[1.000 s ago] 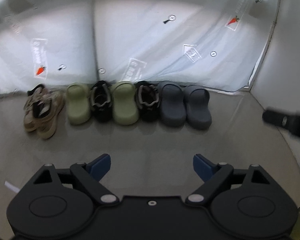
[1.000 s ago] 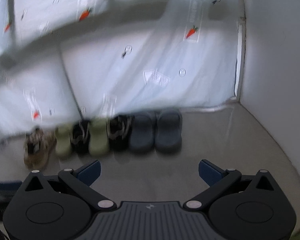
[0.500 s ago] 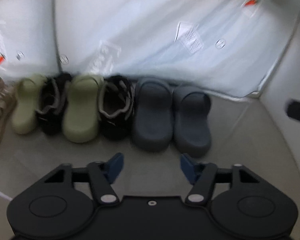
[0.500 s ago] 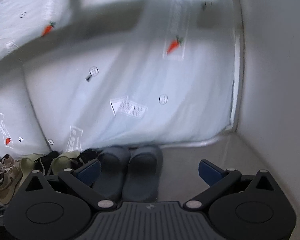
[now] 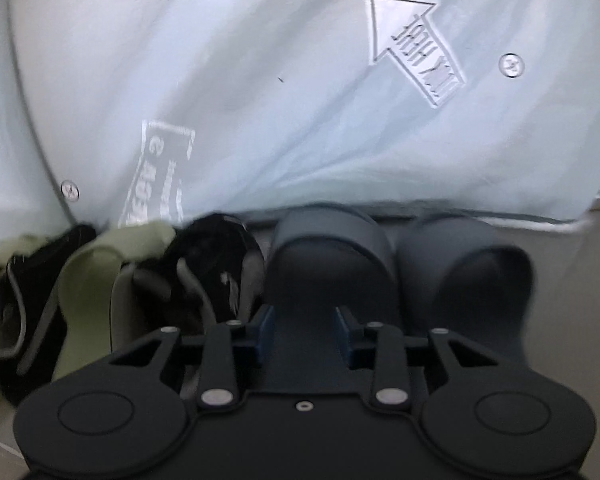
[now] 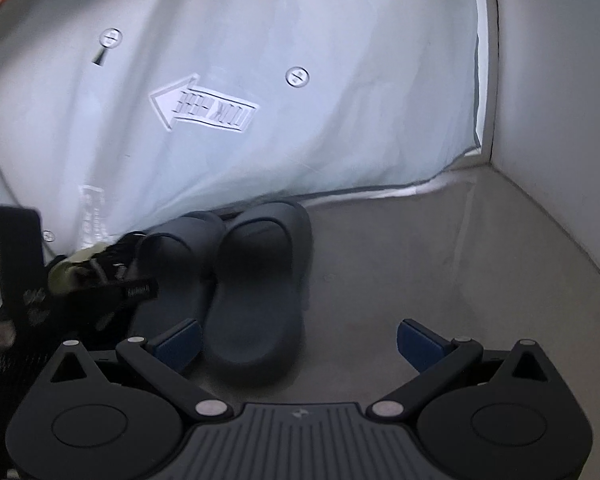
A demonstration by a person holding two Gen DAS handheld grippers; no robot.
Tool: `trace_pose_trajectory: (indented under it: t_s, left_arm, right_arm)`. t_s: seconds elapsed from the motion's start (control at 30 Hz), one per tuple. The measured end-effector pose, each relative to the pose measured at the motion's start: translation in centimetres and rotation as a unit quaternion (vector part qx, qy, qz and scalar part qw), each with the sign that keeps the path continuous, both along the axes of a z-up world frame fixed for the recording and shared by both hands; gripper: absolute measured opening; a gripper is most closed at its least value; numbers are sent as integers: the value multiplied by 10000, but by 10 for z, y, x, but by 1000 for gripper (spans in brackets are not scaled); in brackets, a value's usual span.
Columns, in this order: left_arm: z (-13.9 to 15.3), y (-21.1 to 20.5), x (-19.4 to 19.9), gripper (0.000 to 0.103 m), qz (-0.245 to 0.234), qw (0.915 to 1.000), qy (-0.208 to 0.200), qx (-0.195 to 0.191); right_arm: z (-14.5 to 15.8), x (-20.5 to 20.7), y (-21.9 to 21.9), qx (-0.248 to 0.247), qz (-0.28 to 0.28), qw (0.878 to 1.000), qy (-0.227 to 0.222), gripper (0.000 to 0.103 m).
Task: Organize scattered shoes
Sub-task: 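Reach the left tool to the dark grey slides and grasp one, then lift the grey slide off the floor with the left tool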
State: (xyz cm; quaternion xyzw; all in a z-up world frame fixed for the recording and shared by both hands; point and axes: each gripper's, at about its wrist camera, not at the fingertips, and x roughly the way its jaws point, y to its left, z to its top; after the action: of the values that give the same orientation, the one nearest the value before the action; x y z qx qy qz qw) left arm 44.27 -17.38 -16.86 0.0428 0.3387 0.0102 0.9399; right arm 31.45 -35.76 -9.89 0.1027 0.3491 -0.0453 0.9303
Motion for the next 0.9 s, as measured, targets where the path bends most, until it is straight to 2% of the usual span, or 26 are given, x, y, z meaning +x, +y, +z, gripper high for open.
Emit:
trace_pose_trajectory:
  t_s: [0.13,0.23,0.27,0.3,0.33,0.37,0.4,0.43,0.5,0.6,0.73,0.83,0.9]
  left_arm:
    - [-9,0,22,37,163,9995,-81,270]
    - [-19,-11,35,46,-71,9988,-65,491]
    - [-23,-17,41,51,-19,9977,-75,676]
    - [-25,-19,43,51,46,9970,-88,771]
    - [-28,-23,45,48,238,9956,-131,902]
    - [-27,-25,43,35,351,9949,-231,921]
    - [-27,-25,43,17,394,9946,-294,917]
    - [-25,-24,42,8,509,9944,-318,866]
    - [-23,-20,40,7,545,9955,-309,711]
    - [-22,-20,33,5,321,9959,-287,799]
    - [-22,-27,5,5,-13,9954,-227,933]
    - [-24,-36,-42,6,-440,9917,-303,1168]
    - [-23,-35,-67,7,-642,9907,-264,1172]
  right_arm:
    - [-11,15,-4,-56,-51,10000,-10,103]
    - [-17,22,-3,-68,-48,10000,28,103]
    - [-19,24,-3,-70,-47,10000,41,103]
    - [-20,26,-2,-64,-46,10000,52,103]
    - [-21,28,-2,-61,-44,9999,67,103]
    - [-22,29,-1,-65,-43,9999,91,103]
    - [-23,31,0,-69,-42,9999,116,103]
    - [-23,32,1,-71,-38,9999,138,103]
    - [-19,31,0,-73,-18,9999,117,103]
    - [-11,26,1,-138,15,9999,21,103]
    - [-1,14,2,-216,57,9997,-36,103]
    - [8,1,2,-264,46,9996,-83,103]
    - [15,-14,3,-305,25,9994,-130,103]
